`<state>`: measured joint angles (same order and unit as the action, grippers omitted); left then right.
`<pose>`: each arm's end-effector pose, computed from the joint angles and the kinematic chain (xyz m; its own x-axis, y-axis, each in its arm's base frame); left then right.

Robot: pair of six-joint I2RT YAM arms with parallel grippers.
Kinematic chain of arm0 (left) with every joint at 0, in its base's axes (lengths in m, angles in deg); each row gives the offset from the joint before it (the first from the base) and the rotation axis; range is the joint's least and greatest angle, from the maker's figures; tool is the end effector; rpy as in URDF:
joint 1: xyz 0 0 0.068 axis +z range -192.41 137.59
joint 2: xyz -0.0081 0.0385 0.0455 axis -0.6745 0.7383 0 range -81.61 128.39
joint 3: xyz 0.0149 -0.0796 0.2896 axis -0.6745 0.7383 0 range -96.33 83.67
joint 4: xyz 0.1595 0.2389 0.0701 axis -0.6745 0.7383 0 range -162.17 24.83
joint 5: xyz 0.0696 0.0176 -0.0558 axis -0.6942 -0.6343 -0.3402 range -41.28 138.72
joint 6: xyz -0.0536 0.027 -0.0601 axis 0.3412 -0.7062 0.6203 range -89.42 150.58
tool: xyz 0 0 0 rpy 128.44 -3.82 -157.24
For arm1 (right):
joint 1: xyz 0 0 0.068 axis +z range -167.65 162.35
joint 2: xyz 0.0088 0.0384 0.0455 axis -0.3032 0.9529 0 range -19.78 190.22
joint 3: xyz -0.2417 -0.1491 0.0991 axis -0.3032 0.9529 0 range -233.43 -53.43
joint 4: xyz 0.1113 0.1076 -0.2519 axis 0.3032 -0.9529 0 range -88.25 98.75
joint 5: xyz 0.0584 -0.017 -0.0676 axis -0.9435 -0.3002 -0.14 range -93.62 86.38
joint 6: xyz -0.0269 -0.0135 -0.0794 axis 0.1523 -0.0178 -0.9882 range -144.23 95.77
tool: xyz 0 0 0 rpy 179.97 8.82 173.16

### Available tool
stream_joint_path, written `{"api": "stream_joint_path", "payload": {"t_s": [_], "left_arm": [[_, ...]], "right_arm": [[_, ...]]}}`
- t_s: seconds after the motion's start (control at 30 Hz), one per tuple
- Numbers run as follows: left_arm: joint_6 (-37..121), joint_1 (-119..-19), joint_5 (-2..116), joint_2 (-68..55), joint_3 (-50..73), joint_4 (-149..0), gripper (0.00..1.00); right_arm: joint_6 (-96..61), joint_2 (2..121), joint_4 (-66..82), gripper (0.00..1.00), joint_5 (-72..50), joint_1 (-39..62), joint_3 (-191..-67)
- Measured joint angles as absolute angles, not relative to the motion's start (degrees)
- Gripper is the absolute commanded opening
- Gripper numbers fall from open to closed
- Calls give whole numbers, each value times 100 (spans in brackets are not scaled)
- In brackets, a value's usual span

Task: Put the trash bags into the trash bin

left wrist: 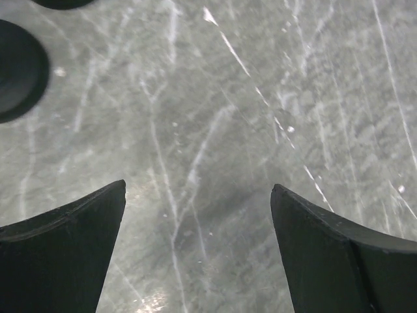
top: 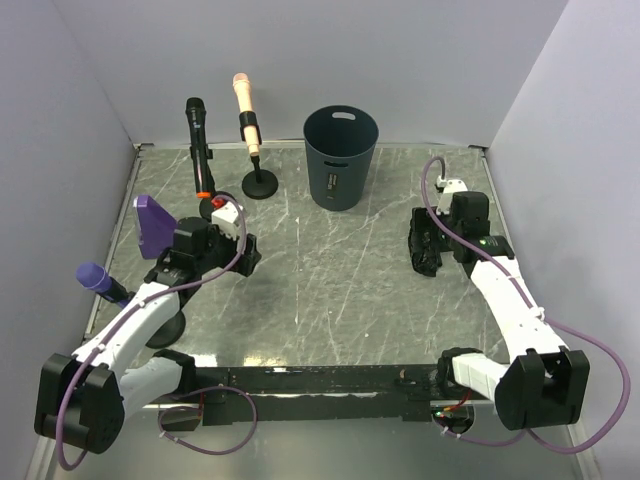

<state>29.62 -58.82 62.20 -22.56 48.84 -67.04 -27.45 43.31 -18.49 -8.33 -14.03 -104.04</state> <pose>0.2620 -0.0954 0.2321 -0.4622 0.1530 -0.8735 0.4773 0.8731 -0.0996 0.2882 0.0244 0.2776 -0.6296 -0.0959 -0.7710 -0.1616 0.9868 0.0093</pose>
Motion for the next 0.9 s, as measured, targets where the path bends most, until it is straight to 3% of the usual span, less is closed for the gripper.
{"api": "stream_joint_path", "payload": {"t_s": [0.27, 0.5, 0.9], "left_arm": [[2796, -6098, 6661, -1948, 4829, -6580, 97], [2818, -6179, 6935, -1681, 4541, -6436, 97], [2864, -6218, 7120, -1614, 4541, -6556, 97]], "right_arm": [[-3779, 4598, -2009, 97, -988, -1403, -10777], [-4549, 5258, -2241, 75, -1272, -1405, -11197], [-5759, 6583, -2903, 77, -1377, -1405, -12025]]}}
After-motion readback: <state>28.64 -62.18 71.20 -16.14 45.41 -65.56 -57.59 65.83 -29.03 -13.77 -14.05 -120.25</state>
